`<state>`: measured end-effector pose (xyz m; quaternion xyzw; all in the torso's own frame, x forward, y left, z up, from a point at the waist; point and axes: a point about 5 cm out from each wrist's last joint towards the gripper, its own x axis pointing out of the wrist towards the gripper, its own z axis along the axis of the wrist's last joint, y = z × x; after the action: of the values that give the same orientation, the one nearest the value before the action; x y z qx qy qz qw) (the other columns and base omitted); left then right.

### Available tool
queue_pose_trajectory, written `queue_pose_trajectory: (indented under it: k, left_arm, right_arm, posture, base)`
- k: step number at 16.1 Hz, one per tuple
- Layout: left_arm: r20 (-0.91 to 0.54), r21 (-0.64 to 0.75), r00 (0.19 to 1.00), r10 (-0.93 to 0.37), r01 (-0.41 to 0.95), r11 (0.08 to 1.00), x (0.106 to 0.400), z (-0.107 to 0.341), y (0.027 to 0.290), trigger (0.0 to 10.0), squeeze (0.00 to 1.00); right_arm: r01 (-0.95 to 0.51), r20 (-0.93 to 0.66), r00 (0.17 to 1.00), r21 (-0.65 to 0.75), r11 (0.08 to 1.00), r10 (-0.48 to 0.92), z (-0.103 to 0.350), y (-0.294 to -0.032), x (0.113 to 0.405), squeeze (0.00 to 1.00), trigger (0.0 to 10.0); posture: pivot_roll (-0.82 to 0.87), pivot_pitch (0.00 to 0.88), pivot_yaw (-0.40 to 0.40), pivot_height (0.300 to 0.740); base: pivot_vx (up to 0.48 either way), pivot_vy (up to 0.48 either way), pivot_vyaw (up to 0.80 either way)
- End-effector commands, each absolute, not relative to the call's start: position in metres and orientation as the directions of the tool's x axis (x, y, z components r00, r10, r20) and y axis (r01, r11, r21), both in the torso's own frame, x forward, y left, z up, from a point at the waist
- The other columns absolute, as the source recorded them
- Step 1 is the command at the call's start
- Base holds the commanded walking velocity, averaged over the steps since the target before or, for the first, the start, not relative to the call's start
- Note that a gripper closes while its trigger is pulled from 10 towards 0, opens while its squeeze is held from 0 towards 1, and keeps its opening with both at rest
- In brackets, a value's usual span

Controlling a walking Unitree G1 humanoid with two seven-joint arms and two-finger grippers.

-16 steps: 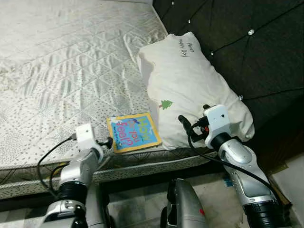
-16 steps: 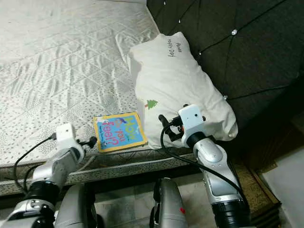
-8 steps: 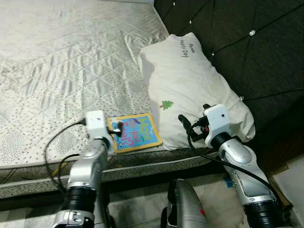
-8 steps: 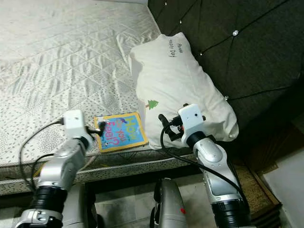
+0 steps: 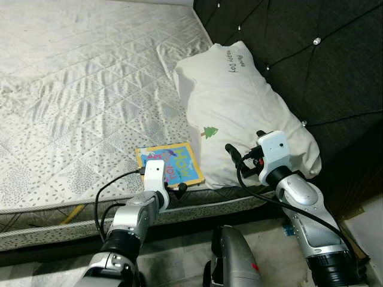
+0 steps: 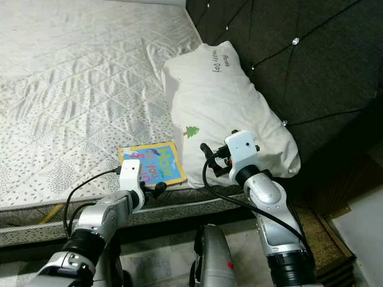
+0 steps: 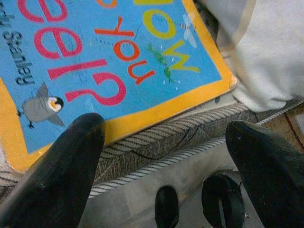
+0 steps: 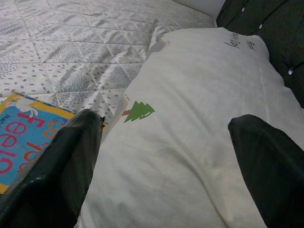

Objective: Clean up the room

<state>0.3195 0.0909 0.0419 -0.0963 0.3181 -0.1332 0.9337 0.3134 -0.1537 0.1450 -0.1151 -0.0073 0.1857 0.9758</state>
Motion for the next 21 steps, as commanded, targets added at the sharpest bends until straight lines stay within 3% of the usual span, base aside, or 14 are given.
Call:
queue_pose_trajectory:
  k: [1,8,16,21]
  left_arm:
    - [-0.568,-0.274,0.754,-0.331,0.206,0.939,0.321,0.042,0.086,10.0,0.0]
    - [-0.592,-0.294,0.739,-0.323,0.175,0.94,0.322,0.034,0.091,10.0,0.0]
    - [-0.591,-0.282,0.687,-0.424,0.317,0.906,0.317,0.034,0.068,10.0,0.0]
    - [-0.593,-0.281,0.684,-0.425,0.319,0.905,0.316,0.032,0.067,10.0,0.0]
  right_arm:
    - [-0.339,-0.026,0.939,-0.238,0.91,0.343,0.147,-0.161,0.312,0.0,10.0]
    - [-0.331,-0.023,0.942,-0.243,0.912,0.335,0.148,-0.162,0.313,0.0,10.0]
    - [-0.331,-0.022,0.942,-0.243,0.912,0.336,0.148,-0.162,0.313,0.0,10.0]
    - [-0.334,-0.021,0.94,-0.242,0.911,0.34,0.148,-0.16,0.314,0.0,10.0]
  posture:
    - [-0.09,0.109,-0.102,0.576]
    - [-0.09,0.11,-0.098,0.576]
    - [-0.09,0.109,-0.096,0.576]
    - [-0.09,0.109,-0.095,0.576]
  base:
    - [0.0,0.0,0.0]
    - [0.0,0.0,0.0]
    - [0.0,0.0,0.0]
    - [0.0,0.0,0.0]
